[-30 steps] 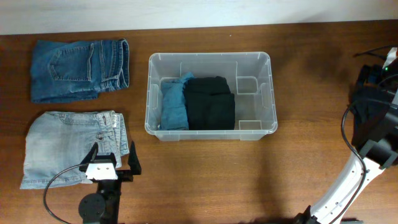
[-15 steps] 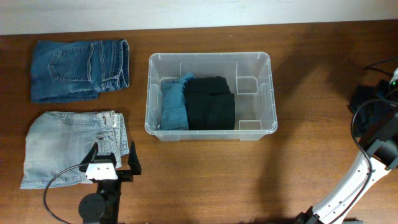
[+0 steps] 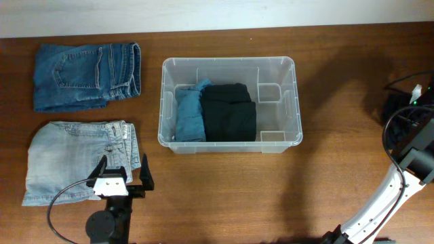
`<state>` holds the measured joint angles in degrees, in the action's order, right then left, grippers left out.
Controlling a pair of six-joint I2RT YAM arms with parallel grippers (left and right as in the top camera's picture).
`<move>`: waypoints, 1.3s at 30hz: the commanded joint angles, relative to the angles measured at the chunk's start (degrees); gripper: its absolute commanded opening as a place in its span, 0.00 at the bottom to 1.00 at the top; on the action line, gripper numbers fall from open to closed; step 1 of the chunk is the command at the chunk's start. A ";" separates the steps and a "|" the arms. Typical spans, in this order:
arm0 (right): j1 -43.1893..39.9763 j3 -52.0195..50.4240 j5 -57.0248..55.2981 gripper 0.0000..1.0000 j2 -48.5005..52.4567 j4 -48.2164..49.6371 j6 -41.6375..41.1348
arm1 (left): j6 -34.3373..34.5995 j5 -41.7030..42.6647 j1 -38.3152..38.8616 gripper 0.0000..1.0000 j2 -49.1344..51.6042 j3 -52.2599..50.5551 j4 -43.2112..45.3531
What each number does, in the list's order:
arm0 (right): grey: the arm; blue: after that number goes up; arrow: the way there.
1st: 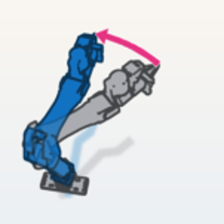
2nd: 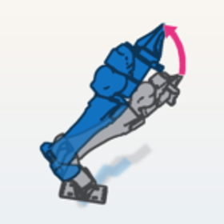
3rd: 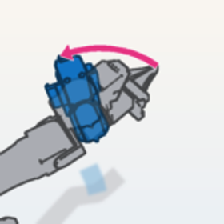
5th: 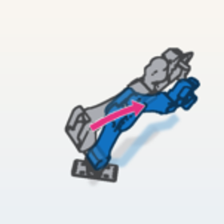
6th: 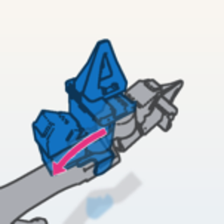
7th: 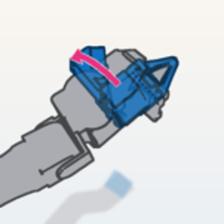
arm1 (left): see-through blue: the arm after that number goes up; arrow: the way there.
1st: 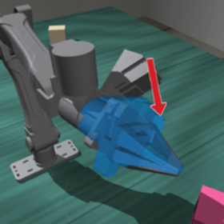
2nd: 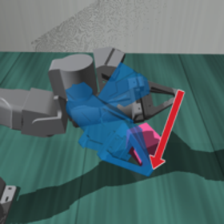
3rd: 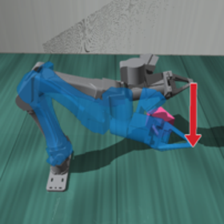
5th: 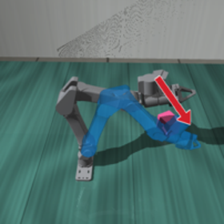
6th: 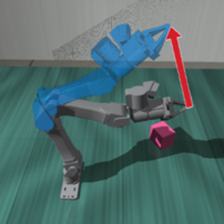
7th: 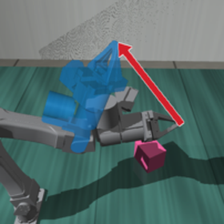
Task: Pack container
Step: 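Grasp a dark garment from the right pile with the right gripper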
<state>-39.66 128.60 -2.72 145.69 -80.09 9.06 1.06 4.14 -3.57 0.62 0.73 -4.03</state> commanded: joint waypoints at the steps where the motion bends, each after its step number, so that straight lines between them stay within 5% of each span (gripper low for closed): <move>1: 0.11 -1.75 0.57 0.78 0.11 0.79 2.19 | -0.70 0.61 -0.35 0.99 -0.26 -0.22 -0.11; 15: 2.21 -9.38 -6.80 0.76 0.11 6.29 2.67 | -0.70 0.61 -0.35 0.99 -0.26 -0.24 -0.09; 20: 2.21 -9.99 -6.88 0.60 0.11 6.95 2.47 | -0.70 0.61 -0.35 0.99 -0.26 -0.24 -0.09; 27: 2.21 -9.35 -6.49 0.04 0.04 6.58 -1.09 | -0.70 0.61 -0.35 0.99 -0.26 -0.24 -0.09; 34: 2.21 -1.60 7.37 0.04 -0.59 1.97 -3.30 | -0.70 0.61 -0.35 0.99 -0.26 -0.22 -0.11; 39: 2.27 16.48 25.49 0.04 -0.81 -9.20 -5.07 | -0.70 0.61 -0.35 0.99 -0.26 -0.24 -0.09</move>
<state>-37.93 133.69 6.20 145.34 -84.88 5.74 1.06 4.16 -3.57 0.62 0.73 -4.03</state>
